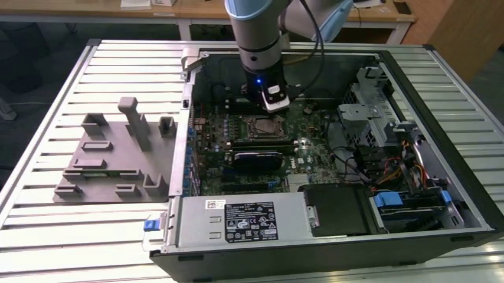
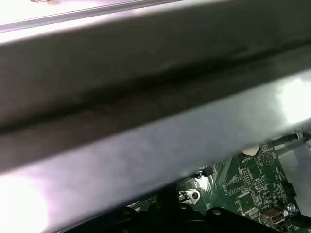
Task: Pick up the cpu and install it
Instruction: 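Install the first cpu locking lever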
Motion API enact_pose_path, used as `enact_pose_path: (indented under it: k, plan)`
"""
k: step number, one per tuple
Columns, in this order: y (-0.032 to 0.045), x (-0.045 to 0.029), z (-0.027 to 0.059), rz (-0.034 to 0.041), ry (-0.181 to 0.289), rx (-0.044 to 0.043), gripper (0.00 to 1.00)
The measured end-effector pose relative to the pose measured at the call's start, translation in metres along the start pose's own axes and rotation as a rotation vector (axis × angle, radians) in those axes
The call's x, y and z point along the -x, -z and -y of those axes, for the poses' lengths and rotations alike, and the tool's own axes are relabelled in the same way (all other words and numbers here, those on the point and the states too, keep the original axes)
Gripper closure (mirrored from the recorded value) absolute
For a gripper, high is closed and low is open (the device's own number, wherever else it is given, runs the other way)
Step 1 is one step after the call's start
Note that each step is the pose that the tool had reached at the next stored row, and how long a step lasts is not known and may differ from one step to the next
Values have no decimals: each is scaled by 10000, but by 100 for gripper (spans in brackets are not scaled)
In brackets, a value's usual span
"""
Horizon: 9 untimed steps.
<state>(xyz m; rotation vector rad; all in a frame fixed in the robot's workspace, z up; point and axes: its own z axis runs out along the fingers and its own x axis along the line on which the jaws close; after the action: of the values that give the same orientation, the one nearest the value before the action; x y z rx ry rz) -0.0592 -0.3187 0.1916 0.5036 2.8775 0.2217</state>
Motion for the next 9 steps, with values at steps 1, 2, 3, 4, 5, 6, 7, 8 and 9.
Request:
enact_pose_path:
  k: [1,2,3,4,5,6,7,8,9]
  plan:
    - [-4,7,1,-4,-6,15,89]
    - [-4,9,1,-10,-10,33,89]
    - [-5,9,0,-14,-15,50,89]
    - [-6,9,0,-15,-16,53,89]
    - [-5,9,-1,-16,-17,55,89]
    - [-2,10,-1,-16,-17,56,89]
    - [7,12,-4,-14,-16,59,89]
    - [21,15,-6,-15,-16,57,89]
    - [40,19,-9,-16,-16,54,89]
